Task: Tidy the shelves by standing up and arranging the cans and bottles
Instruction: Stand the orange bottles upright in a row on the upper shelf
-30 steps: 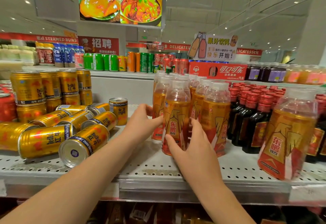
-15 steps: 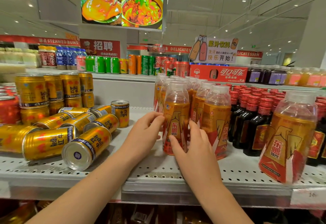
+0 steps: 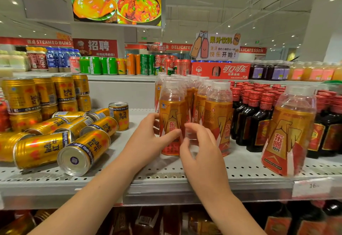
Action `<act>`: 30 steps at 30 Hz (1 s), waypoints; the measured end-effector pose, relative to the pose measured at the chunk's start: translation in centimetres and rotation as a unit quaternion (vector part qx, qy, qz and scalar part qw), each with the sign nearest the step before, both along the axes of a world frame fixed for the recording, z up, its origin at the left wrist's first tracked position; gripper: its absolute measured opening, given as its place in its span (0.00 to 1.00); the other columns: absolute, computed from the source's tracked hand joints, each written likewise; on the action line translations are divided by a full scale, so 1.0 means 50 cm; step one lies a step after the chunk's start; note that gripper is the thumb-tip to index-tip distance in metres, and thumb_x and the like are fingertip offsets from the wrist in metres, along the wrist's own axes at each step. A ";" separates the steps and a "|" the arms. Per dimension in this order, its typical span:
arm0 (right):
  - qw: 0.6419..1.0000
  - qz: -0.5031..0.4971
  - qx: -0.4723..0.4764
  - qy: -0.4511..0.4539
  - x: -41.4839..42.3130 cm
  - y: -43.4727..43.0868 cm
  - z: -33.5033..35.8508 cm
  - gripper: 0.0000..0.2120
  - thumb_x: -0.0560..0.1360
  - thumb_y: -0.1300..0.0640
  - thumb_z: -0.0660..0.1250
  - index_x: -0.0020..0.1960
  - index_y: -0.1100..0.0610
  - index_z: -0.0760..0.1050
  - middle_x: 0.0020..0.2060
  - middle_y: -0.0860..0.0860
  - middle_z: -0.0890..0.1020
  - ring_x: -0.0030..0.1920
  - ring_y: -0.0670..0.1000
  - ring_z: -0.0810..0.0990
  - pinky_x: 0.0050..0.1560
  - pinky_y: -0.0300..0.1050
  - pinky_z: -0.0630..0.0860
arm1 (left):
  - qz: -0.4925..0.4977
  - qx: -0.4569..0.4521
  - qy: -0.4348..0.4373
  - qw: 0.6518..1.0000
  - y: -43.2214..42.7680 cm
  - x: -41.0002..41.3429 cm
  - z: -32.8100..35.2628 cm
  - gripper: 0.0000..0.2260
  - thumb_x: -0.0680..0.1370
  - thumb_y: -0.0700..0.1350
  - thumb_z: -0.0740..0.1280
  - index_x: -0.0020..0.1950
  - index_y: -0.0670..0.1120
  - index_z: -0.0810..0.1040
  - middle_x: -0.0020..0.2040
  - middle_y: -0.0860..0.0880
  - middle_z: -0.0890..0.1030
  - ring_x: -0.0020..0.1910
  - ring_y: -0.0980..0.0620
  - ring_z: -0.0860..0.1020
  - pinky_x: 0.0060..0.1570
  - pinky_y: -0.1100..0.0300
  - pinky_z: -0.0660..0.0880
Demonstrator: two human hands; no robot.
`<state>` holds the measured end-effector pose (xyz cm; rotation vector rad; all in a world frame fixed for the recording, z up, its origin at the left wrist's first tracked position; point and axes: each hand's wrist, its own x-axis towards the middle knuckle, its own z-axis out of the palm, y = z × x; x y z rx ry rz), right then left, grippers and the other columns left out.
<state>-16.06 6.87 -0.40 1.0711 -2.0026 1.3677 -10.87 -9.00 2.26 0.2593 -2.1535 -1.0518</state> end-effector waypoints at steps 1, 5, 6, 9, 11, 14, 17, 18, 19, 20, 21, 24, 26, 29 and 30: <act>1.000 0.013 -0.009 0.009 0.009 0.012 -0.005 0.14 0.80 0.51 0.60 0.64 0.39 0.69 0.56 0.31 0.72 0.61 0.37 0.73 0.55 0.29 0.71 | 0.010 -0.011 -0.002 1.000 -0.001 0.000 0.000 0.23 0.69 0.69 0.73 0.59 0.64 0.72 0.52 0.62 0.80 0.49 0.65 0.78 0.46 0.61 0.80; 0.999 0.038 -0.011 0.027 0.033 0.070 -0.011 0.13 0.80 0.49 0.58 0.62 0.39 0.70 0.58 0.32 0.72 0.64 0.41 0.73 0.57 0.33 0.74 | 0.022 -0.029 -0.013 0.999 -0.003 0.002 0.002 0.24 0.69 0.71 0.72 0.60 0.64 0.71 0.54 0.62 0.79 0.50 0.66 0.78 0.48 0.60 0.80; 0.999 0.034 -0.018 0.035 0.032 0.087 -0.007 0.13 0.80 0.49 0.58 0.63 0.39 0.71 0.57 0.33 0.73 0.63 0.42 0.74 0.58 0.33 0.73 | 0.023 -0.032 -0.011 0.999 -0.004 0.002 0.003 0.25 0.69 0.70 0.72 0.61 0.63 0.71 0.55 0.61 0.79 0.51 0.64 0.78 0.49 0.58 0.80; 0.997 0.015 -0.061 0.046 0.018 0.152 0.005 0.13 0.80 0.54 0.62 0.62 0.44 0.73 0.56 0.35 0.75 0.60 0.43 0.77 0.57 0.30 0.71 | 0.080 -0.058 0.040 0.994 0.002 0.016 0.012 0.27 0.72 0.68 0.70 0.66 0.57 0.71 0.54 0.56 0.77 0.49 0.57 0.77 0.48 0.53 0.78; 0.995 -0.016 -0.088 0.049 0.007 0.205 0.009 0.13 0.79 0.55 0.62 0.62 0.45 0.75 0.56 0.36 0.77 0.60 0.44 0.77 0.57 0.30 0.71 | 0.118 -0.104 0.136 0.978 0.021 0.036 0.020 0.18 0.77 0.62 0.70 0.62 0.55 0.73 0.48 0.55 0.77 0.43 0.54 0.77 0.41 0.53 0.77; 0.988 -0.054 -0.142 0.026 -0.015 0.283 0.007 0.13 0.78 0.55 0.62 0.60 0.42 0.75 0.56 0.38 0.77 0.59 0.44 0.78 0.55 0.30 0.73 | 0.077 -0.136 0.212 0.965 0.089 0.053 0.027 0.03 0.81 0.51 0.67 0.53 0.56 0.74 0.41 0.55 0.78 0.39 0.53 0.77 0.37 0.57 0.74; 0.982 -0.104 -0.160 0.007 -0.040 0.345 0.003 0.13 0.77 0.52 0.62 0.60 0.41 0.73 0.55 0.36 0.75 0.57 0.42 0.77 0.53 0.35 0.74 | -0.020 -0.107 0.155 0.982 0.166 0.023 0.022 0.07 0.81 0.50 0.67 0.56 0.59 0.73 0.44 0.55 0.78 0.40 0.53 0.79 0.36 0.63 0.74; 0.979 -0.126 -0.161 0.001 -0.049 0.362 0.002 0.15 0.77 0.50 0.62 0.63 0.41 0.71 0.55 0.35 0.74 0.58 0.41 0.76 0.53 0.36 0.73 | -0.023 -0.099 0.119 0.988 0.186 0.004 0.020 0.10 0.80 0.53 0.68 0.59 0.61 0.71 0.46 0.56 0.78 0.42 0.55 0.79 0.37 0.65 0.75; 0.976 -0.147 -0.158 -0.011 -0.059 0.377 0.000 0.17 0.78 0.47 0.63 0.66 0.40 0.69 0.56 0.36 0.73 0.59 0.41 0.75 0.54 0.39 0.72 | -0.013 -0.094 0.083 0.992 0.199 -0.018 0.017 0.15 0.79 0.56 0.68 0.63 0.61 0.70 0.50 0.58 0.77 0.45 0.58 0.78 0.37 0.68 0.74; 0.975 -0.161 -0.147 -0.035 -0.069 0.389 -0.001 0.20 0.79 0.43 0.63 0.69 0.40 0.66 0.57 0.37 0.71 0.59 0.42 0.74 0.56 0.42 0.72 | 0.001 -0.090 0.048 0.995 0.207 -0.040 0.015 0.20 0.78 0.59 0.69 0.68 0.60 0.67 0.54 0.61 0.75 0.47 0.62 0.77 0.37 0.71 0.73; 0.976 -0.169 -0.124 -0.064 -0.076 0.395 -0.001 0.25 0.78 0.39 0.64 0.72 0.40 0.63 0.59 0.37 0.69 0.60 0.42 0.73 0.58 0.46 0.72 | 0.011 -0.086 0.018 0.996 0.212 -0.060 0.015 0.26 0.77 0.62 0.69 0.72 0.59 0.64 0.59 0.60 0.74 0.50 0.64 0.76 0.39 0.73 0.71; 0.983 -0.114 -0.061 -0.130 -0.084 0.385 0.009 0.28 0.74 0.34 0.66 0.70 0.27 0.58 0.58 0.27 0.70 0.60 0.36 0.74 0.58 0.44 0.73 | 0.012 -0.065 -0.025 0.998 0.215 -0.103 0.013 0.37 0.75 0.67 0.69 0.77 0.56 0.58 0.69 0.56 0.71 0.61 0.58 0.75 0.53 0.62 0.75; 0.983 -0.078 -0.045 -0.157 -0.086 0.371 0.021 0.21 0.73 0.34 0.68 0.58 0.19 0.59 0.51 0.19 0.72 0.54 0.29 0.75 0.50 0.36 0.72 | 0.009 -0.052 -0.030 0.998 0.216 -0.119 0.015 0.38 0.74 0.67 0.69 0.78 0.56 0.56 0.67 0.57 0.74 0.61 0.56 0.76 0.56 0.57 0.78; 0.981 -0.077 -0.063 -0.168 -0.101 0.365 0.017 0.22 0.70 0.32 0.69 0.61 0.27 0.65 0.50 0.24 0.75 0.52 0.34 0.77 0.54 0.43 0.76 | 0.008 -0.059 -0.027 0.998 0.216 -0.126 0.020 0.34 0.75 0.65 0.69 0.76 0.56 0.59 0.59 0.61 0.77 0.56 0.58 0.78 0.49 0.62 0.77; 0.979 -0.082 -0.071 -0.171 -0.104 0.363 0.016 0.24 0.69 0.31 0.70 0.62 0.29 0.66 0.50 0.25 0.75 0.52 0.35 0.77 0.54 0.44 0.77 | 0.004 -0.062 -0.028 0.998 0.215 -0.123 0.021 0.32 0.76 0.65 0.69 0.74 0.56 0.60 0.58 0.62 0.77 0.55 0.60 0.78 0.47 0.63 0.76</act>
